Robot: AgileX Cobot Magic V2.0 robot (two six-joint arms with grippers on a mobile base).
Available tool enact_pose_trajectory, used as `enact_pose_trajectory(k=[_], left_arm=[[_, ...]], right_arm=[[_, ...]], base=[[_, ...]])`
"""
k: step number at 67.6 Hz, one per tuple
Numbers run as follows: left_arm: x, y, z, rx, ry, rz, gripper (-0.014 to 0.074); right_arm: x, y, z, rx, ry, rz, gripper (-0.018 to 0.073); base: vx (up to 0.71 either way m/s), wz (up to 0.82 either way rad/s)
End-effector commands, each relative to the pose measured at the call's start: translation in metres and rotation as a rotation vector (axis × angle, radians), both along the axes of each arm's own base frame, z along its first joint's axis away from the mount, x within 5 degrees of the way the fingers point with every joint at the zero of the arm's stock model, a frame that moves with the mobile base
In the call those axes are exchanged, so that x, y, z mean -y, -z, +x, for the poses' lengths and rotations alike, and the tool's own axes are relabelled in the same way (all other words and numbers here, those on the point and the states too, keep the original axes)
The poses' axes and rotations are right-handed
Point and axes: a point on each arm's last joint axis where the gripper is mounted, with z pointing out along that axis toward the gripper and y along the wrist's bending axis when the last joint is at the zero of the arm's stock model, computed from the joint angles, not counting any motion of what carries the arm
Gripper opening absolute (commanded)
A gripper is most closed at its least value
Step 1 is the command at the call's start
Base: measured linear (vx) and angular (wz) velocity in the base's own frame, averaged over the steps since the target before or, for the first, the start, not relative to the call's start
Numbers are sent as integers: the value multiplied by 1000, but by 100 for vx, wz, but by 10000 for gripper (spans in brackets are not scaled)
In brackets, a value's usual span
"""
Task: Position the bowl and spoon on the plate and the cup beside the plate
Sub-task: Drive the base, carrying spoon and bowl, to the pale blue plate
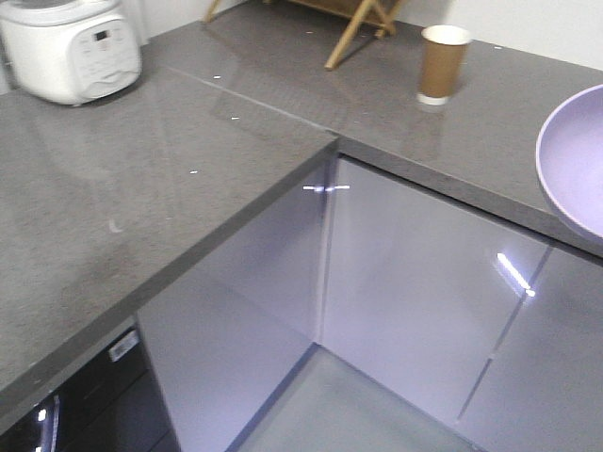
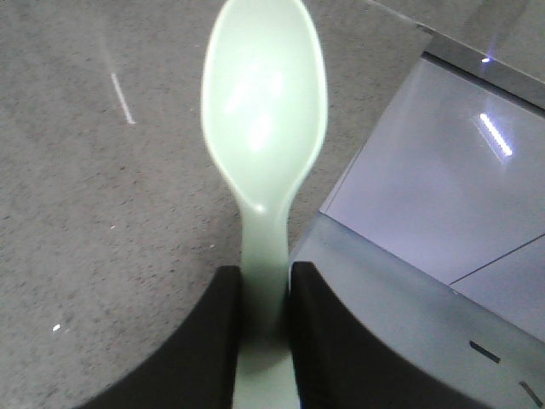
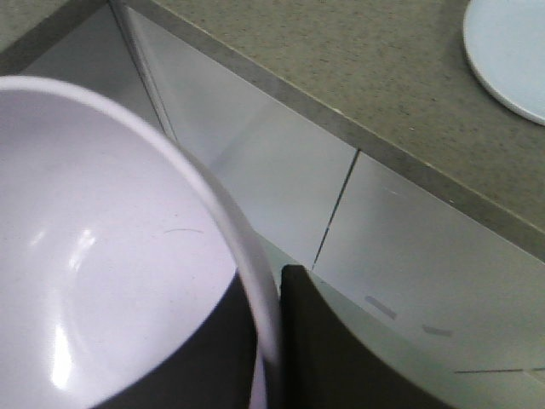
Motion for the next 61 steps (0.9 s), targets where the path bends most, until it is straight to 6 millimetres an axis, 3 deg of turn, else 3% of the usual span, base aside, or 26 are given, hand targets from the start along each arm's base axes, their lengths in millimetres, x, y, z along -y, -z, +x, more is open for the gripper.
enact_pose_trajectory(k=[1,61], left_arm=[[0,-11,-6,64,6,-12,-6],[0,-11,-6,64,6,-12,-6]], right_arm=[[1,-15,-3,98,7,-19,-6],[1,-15,-3,93,6,-18,-6]], base=[[2,-50],[6,-40]])
